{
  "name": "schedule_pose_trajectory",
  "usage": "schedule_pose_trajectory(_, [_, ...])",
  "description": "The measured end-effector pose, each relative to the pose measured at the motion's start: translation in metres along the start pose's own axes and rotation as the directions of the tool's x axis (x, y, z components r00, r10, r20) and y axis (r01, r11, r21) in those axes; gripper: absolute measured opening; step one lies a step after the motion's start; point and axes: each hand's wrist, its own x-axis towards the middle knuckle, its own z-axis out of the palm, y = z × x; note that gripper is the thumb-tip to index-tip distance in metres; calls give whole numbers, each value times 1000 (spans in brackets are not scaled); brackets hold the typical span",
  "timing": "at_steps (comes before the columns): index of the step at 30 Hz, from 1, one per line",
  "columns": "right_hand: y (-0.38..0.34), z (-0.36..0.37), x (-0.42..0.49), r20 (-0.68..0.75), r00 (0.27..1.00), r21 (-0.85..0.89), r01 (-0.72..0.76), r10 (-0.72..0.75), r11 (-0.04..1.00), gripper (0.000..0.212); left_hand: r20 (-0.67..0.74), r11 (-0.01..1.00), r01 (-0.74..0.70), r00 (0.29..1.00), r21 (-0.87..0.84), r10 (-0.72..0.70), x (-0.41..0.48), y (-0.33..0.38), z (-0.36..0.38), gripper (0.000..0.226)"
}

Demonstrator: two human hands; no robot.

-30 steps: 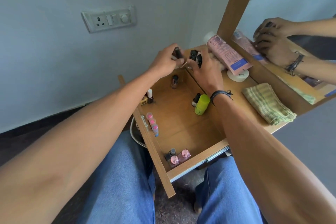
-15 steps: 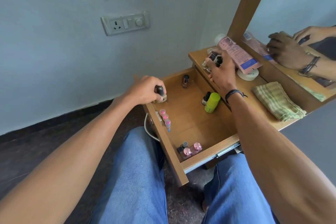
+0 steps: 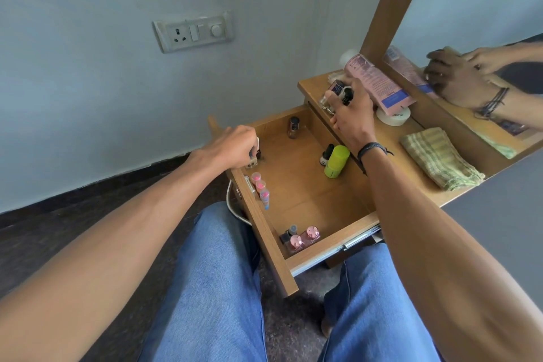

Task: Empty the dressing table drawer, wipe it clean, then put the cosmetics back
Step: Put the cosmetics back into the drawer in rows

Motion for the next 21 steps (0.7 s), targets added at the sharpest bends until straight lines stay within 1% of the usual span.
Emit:
schedule_pose_trajectory(3, [1, 0, 1, 0, 1000, -1, 7, -7, 1000, 22, -8, 998, -17, 1000, 53, 18, 3, 2, 2, 20])
schedule_pose_trajectory(7, [3, 1, 3, -3, 1000, -1, 10, -10, 1000, 25, 4, 996, -6, 1000, 90, 6, 5, 5, 3, 13])
schedule_pose_trajectory(13, [5, 1, 4, -2, 1000, -8, 14, -14, 1000, 28, -22, 986, -15, 1000, 167, 19, 3, 8, 4, 12])
schedule_pose_trajectory(18, [4, 1, 3, -4, 1000, -6, 17, -17, 1000, 28, -30, 991, -16, 999, 131, 20, 2, 9, 5, 14])
schedule_pose_trajectory(21, [5, 1, 4, -4, 1000, -10, 10, -10, 1000, 28, -43, 994, -8, 999, 107, 12, 0, 8, 5, 21])
